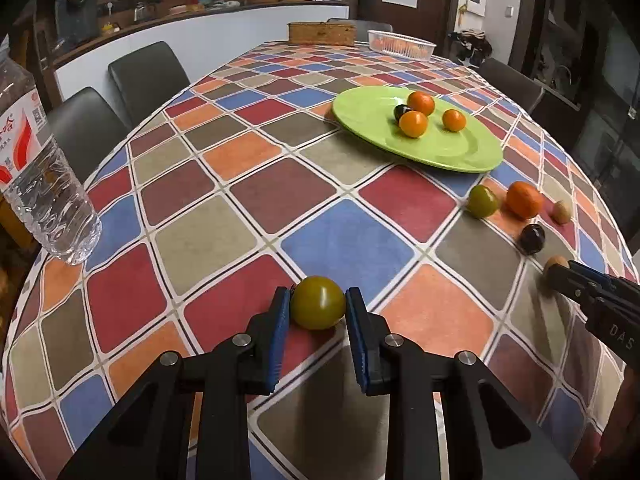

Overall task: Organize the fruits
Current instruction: 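Grasp a green-yellow tomato with the left gripper while the right gripper grasps a brown kiwi, then carry the tomato and kiwi onto the green plate and open both grippers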

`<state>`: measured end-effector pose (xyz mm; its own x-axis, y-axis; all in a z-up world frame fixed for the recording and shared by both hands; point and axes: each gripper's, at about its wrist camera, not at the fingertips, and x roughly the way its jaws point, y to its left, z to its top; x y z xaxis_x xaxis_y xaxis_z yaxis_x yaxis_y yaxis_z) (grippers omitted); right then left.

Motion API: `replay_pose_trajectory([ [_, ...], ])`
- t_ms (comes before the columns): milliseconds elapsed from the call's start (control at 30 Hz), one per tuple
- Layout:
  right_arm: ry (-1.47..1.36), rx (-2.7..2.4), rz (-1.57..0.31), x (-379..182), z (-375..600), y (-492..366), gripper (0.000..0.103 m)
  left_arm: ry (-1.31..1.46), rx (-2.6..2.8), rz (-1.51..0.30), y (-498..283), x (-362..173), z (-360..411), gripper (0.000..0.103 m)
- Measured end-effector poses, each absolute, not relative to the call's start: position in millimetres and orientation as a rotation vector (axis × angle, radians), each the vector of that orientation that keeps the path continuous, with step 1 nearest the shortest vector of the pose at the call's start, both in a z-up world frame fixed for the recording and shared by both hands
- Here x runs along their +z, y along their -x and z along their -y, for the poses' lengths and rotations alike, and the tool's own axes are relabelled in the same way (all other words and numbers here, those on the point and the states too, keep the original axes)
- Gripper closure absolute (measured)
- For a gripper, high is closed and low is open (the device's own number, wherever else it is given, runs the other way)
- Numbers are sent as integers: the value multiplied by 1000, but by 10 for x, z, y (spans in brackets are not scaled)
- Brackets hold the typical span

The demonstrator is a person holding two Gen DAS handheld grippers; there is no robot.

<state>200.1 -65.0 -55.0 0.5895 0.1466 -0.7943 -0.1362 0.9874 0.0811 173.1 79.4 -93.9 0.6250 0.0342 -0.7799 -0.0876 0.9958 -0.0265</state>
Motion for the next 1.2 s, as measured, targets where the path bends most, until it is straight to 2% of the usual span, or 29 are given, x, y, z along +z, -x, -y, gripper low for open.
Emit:
replay_pose_trajectory([
  [800, -12, 294, -766, -91, 696, -1727, 73, 14, -32, -769, -1453, -367, -450, 75],
  [1200, 0, 330, -678, 221, 767, -1801, 73, -30, -116, -688, -1588, -78, -186, 75],
])
